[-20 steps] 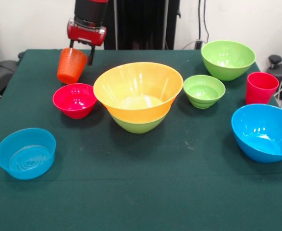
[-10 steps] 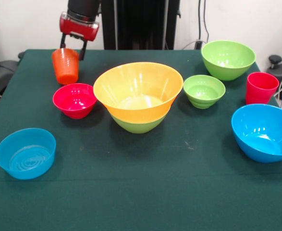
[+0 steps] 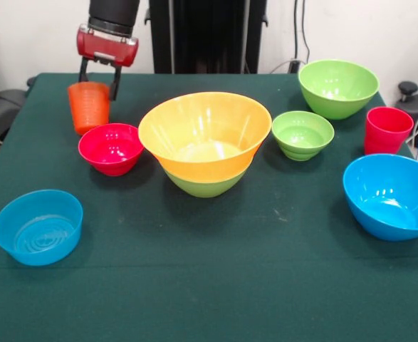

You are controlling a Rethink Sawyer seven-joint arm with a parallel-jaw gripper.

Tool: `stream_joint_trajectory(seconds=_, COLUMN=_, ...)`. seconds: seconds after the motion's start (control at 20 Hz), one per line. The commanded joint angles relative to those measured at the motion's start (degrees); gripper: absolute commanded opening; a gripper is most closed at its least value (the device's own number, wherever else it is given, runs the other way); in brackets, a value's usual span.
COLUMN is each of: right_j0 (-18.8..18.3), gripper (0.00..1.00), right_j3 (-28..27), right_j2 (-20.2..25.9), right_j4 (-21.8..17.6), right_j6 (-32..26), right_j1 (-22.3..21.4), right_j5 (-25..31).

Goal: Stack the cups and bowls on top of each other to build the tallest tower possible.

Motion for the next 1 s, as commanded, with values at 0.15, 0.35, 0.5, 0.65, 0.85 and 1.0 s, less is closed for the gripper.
stream_joint_trajectory(seconds=0.15, right_j0=-2.33, gripper=1.0, right_j3=-6.63, right_j2=10.1, right_j4=-5.15, right_j6=3.74, right_j1=1.01, right_j5=-10.61)
stream_joint_trajectory(seconds=0.35, right_j0=-2.15, gripper=1.0, right_j3=-7.16, right_j2=10.84, right_j4=-6.98, right_j6=5.71, right_j1=0.38, right_j5=-9.47)
stream_joint_trajectory(seconds=0.5, right_j0=-2.52, gripper=1.0, right_j3=-7.44, right_j2=11.0, right_j4=-7.52, right_j6=5.99, right_j1=0.43, right_j5=-9.04)
stream_joint_trajectory(seconds=0.65, right_j0=-2.84, gripper=1.0, right_j3=-7.6, right_j2=12.3, right_j4=-9.52, right_j6=7.72, right_j1=-0.23, right_j5=-5.52)
stream_joint_trajectory(seconds=0.85, right_j0=-4.68, gripper=1.0, right_j3=-6.83, right_j2=18.52, right_j4=-17.38, right_j6=11.28, right_j1=-3.1, right_j5=6.94)
stream_joint_trajectory(seconds=1.0, right_j0=-6.01, gripper=1.0, right_j3=-5.89, right_j2=20.27, right_j4=-18.12, right_j6=9.79, right_j1=-4.02, right_j5=10.17)
